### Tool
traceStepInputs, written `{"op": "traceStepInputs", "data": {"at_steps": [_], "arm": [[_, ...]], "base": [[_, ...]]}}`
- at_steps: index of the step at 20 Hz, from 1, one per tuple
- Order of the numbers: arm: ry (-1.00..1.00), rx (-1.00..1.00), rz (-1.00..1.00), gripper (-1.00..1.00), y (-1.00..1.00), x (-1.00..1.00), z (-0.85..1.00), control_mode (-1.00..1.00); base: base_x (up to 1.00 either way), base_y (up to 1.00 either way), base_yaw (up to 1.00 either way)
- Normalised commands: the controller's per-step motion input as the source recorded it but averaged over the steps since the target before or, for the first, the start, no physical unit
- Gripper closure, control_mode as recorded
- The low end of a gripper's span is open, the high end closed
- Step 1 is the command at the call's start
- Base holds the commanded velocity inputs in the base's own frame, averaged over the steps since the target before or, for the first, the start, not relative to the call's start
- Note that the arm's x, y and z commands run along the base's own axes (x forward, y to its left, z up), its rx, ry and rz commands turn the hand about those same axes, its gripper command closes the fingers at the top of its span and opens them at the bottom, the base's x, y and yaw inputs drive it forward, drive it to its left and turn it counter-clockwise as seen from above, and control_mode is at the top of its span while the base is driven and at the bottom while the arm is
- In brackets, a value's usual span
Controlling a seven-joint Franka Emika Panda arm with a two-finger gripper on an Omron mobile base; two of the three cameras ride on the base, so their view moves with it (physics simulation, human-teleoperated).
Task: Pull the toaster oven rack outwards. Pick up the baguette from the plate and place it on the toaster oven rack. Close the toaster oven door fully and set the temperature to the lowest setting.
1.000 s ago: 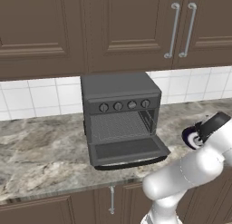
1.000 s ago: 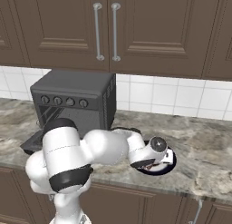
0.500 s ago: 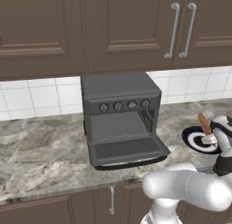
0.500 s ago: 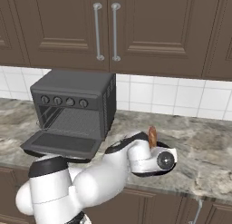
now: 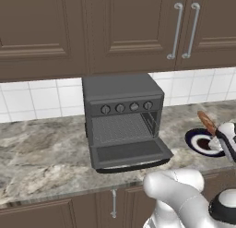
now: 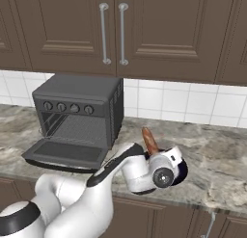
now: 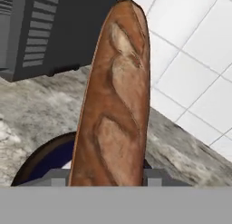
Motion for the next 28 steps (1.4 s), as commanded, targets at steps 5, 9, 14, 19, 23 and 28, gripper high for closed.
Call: {"op": "traceStepInputs", "data": {"at_steps": [5, 9, 14, 19, 23, 28], "arm": [[-0.11, -0.52, 0.13, 1.0, 0.68, -0.1, 0.22, -1.0], [-0.01, -0.52, 0.1, 1.0, 0.72, 0.0, 0.26, -1.0], [-0.02, -0.47, 0.1, 1.0, 0.67, -0.06, 0.44, -1.0], [-0.03, -0.54, 0.07, 1.0, 0.82, -0.18, 0.34, -1.0], [-0.02, -0.56, 0.05, 1.0, 0.89, -0.18, 0.28, -1.0], [0.01, -0.37, 0.02, 1.0, 0.75, -0.01, 0.3, -1.0]], "base": [[0.0, 0.0, 0.0], [0.0, 0.0, 0.0], [0.0, 0.0, 0.0], [0.0, 0.0, 0.0], [0.0, 0.0, 0.0], [0.0, 0.0, 0.0]]}}
